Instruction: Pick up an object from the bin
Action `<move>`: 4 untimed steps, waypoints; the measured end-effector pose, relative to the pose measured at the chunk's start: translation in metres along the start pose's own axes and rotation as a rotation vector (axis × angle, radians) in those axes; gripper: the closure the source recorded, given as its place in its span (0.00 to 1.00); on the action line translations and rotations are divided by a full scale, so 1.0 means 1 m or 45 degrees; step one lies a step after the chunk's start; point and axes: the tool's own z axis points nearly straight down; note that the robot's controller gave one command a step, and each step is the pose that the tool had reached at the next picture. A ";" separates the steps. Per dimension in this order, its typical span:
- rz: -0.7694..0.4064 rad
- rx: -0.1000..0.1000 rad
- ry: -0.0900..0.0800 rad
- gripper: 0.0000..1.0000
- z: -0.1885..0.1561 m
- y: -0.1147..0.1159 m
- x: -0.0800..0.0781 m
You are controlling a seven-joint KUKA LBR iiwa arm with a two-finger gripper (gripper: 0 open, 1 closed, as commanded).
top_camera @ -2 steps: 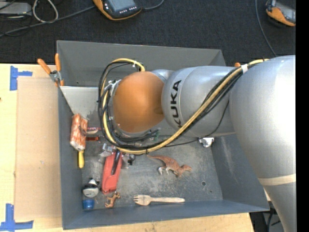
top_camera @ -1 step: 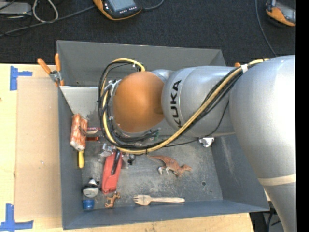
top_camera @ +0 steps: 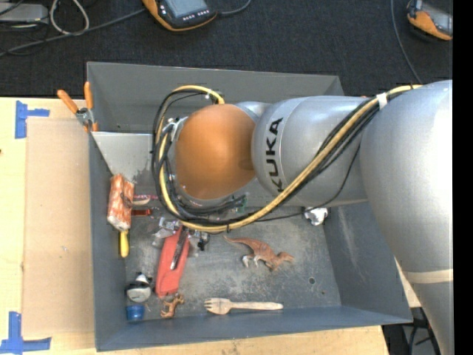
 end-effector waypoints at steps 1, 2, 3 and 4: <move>0.004 0.001 -0.002 1.00 -0.021 0.000 -0.001; 0.009 -0.003 -0.001 1.00 -0.054 0.001 -0.001; 0.013 0.001 -0.005 1.00 -0.068 0.001 -0.002; 0.017 -0.004 -0.004 1.00 -0.066 0.002 -0.002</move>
Offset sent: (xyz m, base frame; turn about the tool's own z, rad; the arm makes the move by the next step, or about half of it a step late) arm 0.0004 0.0007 0.0695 0.0015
